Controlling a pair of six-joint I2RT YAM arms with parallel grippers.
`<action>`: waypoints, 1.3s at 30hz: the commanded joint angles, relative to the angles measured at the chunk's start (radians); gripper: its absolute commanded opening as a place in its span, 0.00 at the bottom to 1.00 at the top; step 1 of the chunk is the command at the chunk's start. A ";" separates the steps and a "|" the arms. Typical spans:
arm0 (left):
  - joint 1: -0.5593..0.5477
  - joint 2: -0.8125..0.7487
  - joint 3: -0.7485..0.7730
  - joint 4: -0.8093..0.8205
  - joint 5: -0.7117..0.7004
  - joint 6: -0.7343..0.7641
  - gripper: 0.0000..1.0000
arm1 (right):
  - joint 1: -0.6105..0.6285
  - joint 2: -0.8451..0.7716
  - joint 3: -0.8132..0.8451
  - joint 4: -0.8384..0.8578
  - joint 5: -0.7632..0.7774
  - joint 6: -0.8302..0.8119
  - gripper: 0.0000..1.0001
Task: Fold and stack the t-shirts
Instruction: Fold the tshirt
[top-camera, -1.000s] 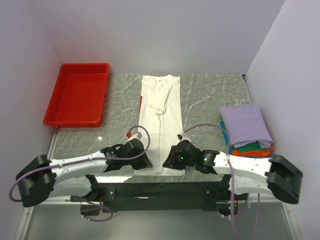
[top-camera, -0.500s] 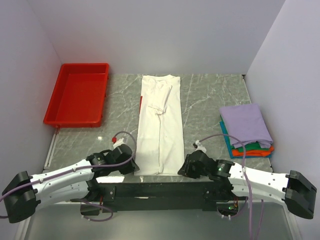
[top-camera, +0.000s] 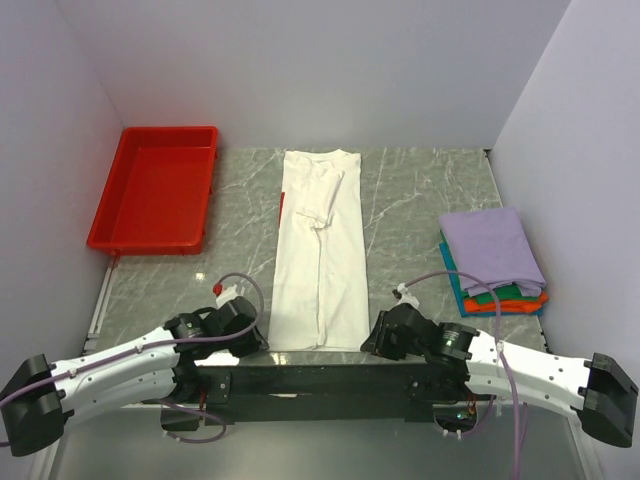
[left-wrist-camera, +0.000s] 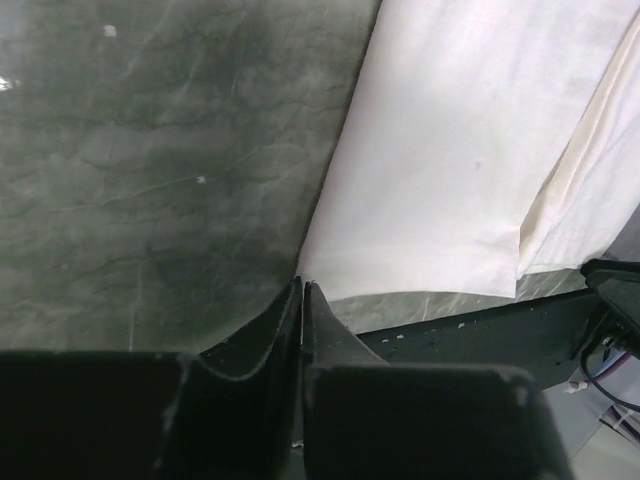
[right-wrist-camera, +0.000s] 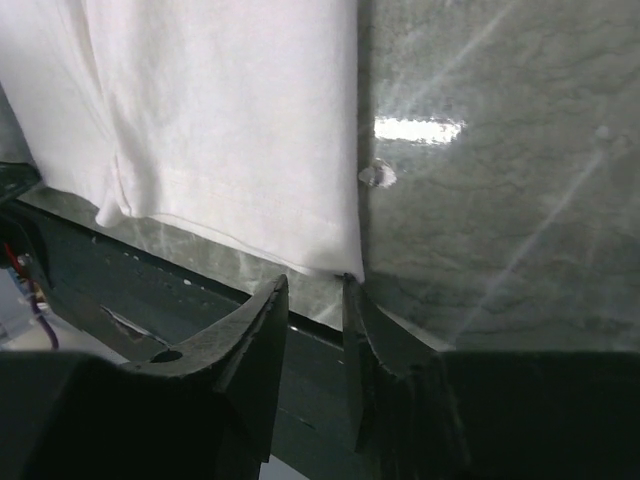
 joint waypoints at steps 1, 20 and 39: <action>0.002 -0.037 0.071 -0.112 -0.043 -0.011 0.16 | -0.005 -0.045 0.056 -0.106 0.048 -0.011 0.37; 0.004 0.022 0.014 -0.021 -0.069 -0.027 0.41 | -0.058 0.009 -0.001 -0.031 0.025 -0.059 0.49; -0.002 0.076 -0.056 0.094 0.006 -0.018 0.14 | -0.068 0.132 0.010 0.044 -0.053 -0.151 0.41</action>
